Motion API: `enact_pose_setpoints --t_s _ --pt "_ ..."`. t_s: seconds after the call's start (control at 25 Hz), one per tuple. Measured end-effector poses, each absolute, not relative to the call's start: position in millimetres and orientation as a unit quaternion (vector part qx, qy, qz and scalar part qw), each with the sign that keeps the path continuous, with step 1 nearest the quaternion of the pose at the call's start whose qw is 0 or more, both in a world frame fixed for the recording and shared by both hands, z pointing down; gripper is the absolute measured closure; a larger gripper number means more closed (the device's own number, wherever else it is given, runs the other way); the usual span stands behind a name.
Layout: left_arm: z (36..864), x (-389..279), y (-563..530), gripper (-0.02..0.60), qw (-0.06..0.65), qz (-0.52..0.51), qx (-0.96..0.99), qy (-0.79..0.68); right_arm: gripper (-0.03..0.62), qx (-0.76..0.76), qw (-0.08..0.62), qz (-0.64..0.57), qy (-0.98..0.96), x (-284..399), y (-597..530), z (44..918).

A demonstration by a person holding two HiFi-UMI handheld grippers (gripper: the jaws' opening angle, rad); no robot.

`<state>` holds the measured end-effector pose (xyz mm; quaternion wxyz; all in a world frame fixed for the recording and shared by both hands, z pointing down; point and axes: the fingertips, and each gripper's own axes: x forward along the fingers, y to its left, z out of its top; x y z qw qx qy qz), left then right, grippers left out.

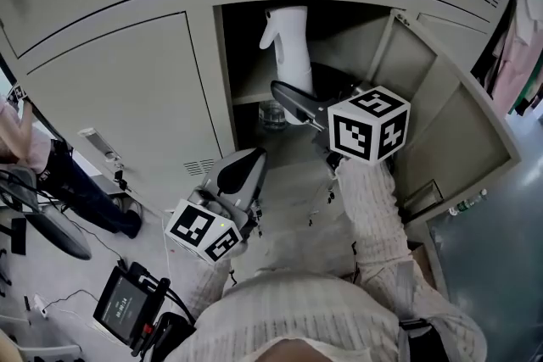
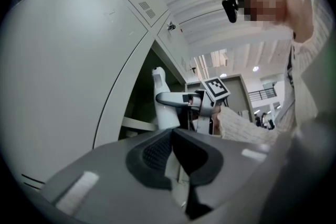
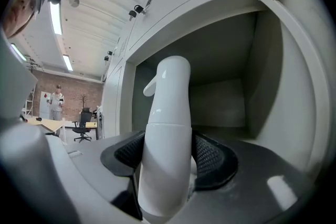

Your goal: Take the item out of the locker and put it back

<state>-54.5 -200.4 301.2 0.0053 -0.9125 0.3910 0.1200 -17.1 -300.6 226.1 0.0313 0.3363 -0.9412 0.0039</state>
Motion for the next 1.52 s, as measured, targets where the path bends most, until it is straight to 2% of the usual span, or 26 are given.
enact_pose_setpoints --t_s 0.44,0.88,1.0,1.52 --pt "294.9 -61.0 -204.9 0.572 0.013 0.13 -0.907 0.4 0.326 0.353 0.009 -0.003 -0.936 -24.2 -322.0 202.6" --pt "296.2 -64.7 -211.2 0.572 0.012 0.128 -0.905 0.406 0.326 0.416 -0.101 -0.052 -0.902 -25.5 -357.9 177.7" --pt "295.1 -66.7 -213.2 0.572 0.015 0.127 -0.904 0.409 0.327 0.426 -0.111 -0.062 -0.896 -28.1 -365.2 178.4" --pt "297.1 -69.4 -214.6 0.574 0.013 0.123 -0.902 0.414 0.33 0.438 0.014 -0.065 -0.897 -33.0 -383.5 205.2"
